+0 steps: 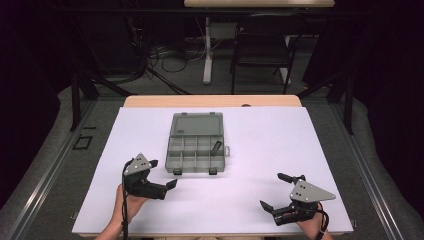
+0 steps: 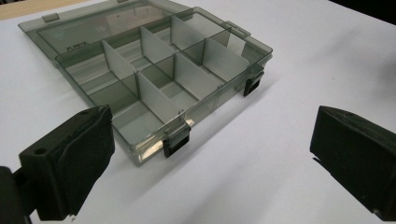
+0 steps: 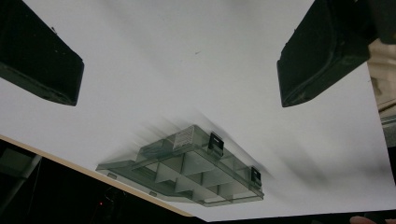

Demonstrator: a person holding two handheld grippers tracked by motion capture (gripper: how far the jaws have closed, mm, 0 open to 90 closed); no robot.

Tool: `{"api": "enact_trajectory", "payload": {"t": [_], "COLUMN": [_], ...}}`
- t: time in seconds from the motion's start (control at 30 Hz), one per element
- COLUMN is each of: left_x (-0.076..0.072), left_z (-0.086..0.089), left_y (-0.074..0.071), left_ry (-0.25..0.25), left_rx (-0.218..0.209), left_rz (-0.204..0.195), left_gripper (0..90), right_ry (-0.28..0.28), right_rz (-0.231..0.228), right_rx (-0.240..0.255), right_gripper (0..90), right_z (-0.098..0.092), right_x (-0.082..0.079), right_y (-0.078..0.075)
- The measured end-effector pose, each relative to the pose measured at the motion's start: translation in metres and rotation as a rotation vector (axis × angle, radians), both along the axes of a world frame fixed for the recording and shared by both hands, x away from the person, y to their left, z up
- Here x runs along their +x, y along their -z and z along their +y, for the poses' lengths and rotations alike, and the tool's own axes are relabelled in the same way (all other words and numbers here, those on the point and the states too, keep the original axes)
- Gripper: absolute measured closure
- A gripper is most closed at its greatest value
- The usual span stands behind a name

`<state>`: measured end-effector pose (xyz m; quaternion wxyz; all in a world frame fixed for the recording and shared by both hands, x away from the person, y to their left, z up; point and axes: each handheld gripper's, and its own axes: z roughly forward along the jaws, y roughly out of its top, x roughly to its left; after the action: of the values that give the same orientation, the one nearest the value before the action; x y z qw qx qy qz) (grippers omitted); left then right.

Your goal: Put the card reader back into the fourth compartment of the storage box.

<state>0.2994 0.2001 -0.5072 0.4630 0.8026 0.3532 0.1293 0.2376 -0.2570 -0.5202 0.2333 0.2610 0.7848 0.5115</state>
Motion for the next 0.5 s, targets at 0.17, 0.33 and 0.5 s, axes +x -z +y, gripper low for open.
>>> {"api": "enact_trajectory", "payload": {"t": [0.17,0.33,0.5], "left_x": [-0.004,-0.008,-0.014], "left_z": [0.006,0.012,0.016], "left_y": [0.001,0.003,0.008], "left_ry": [-0.014,-0.019,-0.012], "left_rx": [-0.004,-0.010,-0.012], "left_rz": [-0.003,0.000,-0.014], "left_gripper": [0.0,0.0,0.0], "right_ry": [0.001,0.003,0.003], "right_rz": [0.001,0.002,0.004], "right_rx": [-0.004,-0.004,-0.003], "right_gripper": [0.2,0.2,0.2], "right_z": [0.000,0.000,0.000], "right_x": [0.000,0.001,0.001], "right_y": [0.000,0.001,0.001]}}
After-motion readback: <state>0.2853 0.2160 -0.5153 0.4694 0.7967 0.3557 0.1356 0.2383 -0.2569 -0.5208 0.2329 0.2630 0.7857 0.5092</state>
